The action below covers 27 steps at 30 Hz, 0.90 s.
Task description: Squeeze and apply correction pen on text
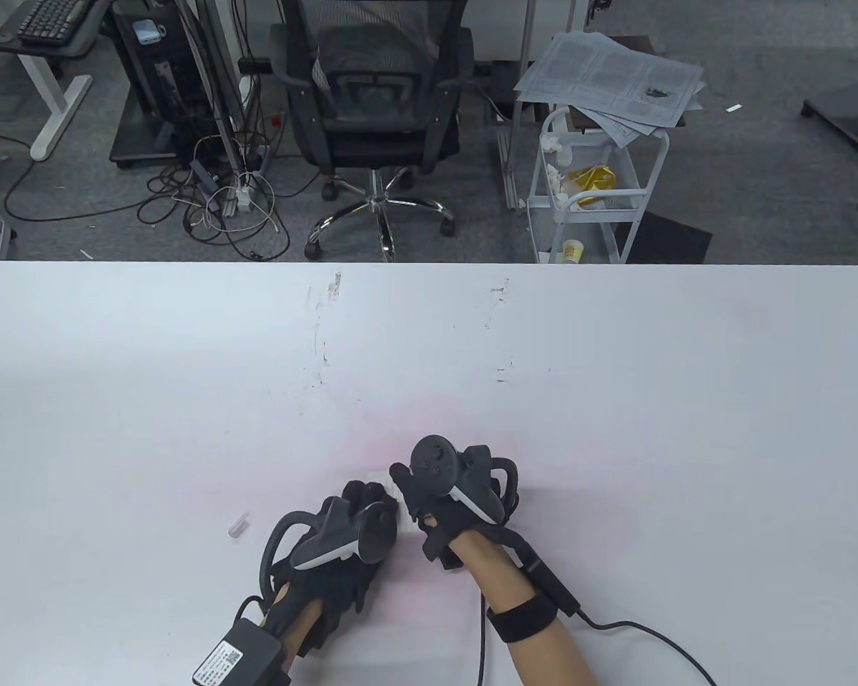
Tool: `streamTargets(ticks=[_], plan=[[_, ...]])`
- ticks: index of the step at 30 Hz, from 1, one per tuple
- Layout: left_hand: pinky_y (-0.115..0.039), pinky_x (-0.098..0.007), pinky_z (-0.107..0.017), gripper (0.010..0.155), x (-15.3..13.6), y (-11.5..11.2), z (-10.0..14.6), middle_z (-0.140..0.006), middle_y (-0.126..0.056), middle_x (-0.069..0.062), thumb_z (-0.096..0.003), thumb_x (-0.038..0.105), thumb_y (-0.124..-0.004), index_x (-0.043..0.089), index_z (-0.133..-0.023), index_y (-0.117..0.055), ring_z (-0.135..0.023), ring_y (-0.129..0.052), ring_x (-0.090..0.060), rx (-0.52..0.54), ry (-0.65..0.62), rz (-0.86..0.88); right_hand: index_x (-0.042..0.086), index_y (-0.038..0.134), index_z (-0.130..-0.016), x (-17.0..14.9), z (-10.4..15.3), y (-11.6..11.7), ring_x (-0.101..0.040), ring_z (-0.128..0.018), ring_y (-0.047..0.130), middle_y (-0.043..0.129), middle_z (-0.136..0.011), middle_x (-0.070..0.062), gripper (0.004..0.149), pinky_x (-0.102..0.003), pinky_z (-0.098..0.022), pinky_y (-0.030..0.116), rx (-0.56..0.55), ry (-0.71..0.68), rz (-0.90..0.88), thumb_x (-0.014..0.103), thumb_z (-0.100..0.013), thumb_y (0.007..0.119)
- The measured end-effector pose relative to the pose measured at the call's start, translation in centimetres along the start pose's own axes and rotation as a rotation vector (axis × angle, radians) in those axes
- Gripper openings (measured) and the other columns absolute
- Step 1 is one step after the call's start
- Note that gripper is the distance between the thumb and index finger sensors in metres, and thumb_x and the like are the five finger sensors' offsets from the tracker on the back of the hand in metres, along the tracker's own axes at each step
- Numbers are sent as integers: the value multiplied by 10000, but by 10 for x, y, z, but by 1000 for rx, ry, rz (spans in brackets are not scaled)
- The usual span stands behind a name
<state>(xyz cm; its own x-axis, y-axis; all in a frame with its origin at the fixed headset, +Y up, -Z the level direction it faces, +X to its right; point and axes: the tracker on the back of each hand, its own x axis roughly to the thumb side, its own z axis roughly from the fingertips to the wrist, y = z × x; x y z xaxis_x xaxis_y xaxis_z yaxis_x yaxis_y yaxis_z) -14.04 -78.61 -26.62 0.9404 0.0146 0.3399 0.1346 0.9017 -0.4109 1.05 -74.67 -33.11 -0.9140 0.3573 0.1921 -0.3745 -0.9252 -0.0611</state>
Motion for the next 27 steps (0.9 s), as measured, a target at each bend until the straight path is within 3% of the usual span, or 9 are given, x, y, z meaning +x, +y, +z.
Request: streamTargets(ticks=[4,7,12,16,20,23,27], plan=[[-346,-436,-844,649,0,0,0,-1156,-172,22,-484,463,-542,344,-1046,-240,-1126,-247,-247,0,0,0,144,971,-353,-2,-1,-1,-242,-124,988,972,-325,-39,425,-474,-301,865,61,-7,-6,520,-398,779],[-345,-435,-844,650,0,0,0,-1156,-171,23,-484,463,-541,344,-1046,-238,-1127,-247,-246,0,0,0,147,972,-354,-3,1,-2,-242,-130,991,973,-329,-36,424,-474,-308,864,1,1,13,523,-394,779],[-344,-435,-844,649,0,0,0,-1156,-169,22,-484,462,-541,344,-1046,-238,-1127,-246,-246,0,0,0,139,972,-344,-5,0,-2,-240,-110,985,972,-314,-41,424,-472,-294,868,63,-1,-3,515,-398,781],[-345,-436,-844,650,0,0,0,-1156,-169,22,-484,463,-541,344,-1046,-238,-1126,-247,-246,0,0,0,141,973,-343,-5,2,-2,-243,-115,987,973,-315,-41,425,-473,-299,867,-4,8,-4,517,-393,782],[-345,-436,-844,650,0,0,0,-1156,-171,22,-484,462,-541,344,-1046,-238,-1126,-247,-247,0,0,0,138,973,-342,-5,0,-3,-240,-106,985,972,-310,-42,425,-472,-292,869,67,-7,-4,514,-397,783],[-345,-436,-843,649,0,0,0,-1156,-170,21,-484,463,-541,343,-1046,-240,-1126,-247,-248,0,0,0,144,974,-344,-6,1,-2,-242,-116,988,975,-315,-39,423,-471,-301,868,0,5,7,517,-394,782],[-345,-436,-844,651,0,0,0,-1156,-171,21,-483,463,-541,344,-1046,-238,-1127,-247,-247,0,0,-1,138,974,-339,-8,1,-2,-242,-104,984,973,-308,-43,424,-473,-292,869,58,-4,-13,512,-396,784]])
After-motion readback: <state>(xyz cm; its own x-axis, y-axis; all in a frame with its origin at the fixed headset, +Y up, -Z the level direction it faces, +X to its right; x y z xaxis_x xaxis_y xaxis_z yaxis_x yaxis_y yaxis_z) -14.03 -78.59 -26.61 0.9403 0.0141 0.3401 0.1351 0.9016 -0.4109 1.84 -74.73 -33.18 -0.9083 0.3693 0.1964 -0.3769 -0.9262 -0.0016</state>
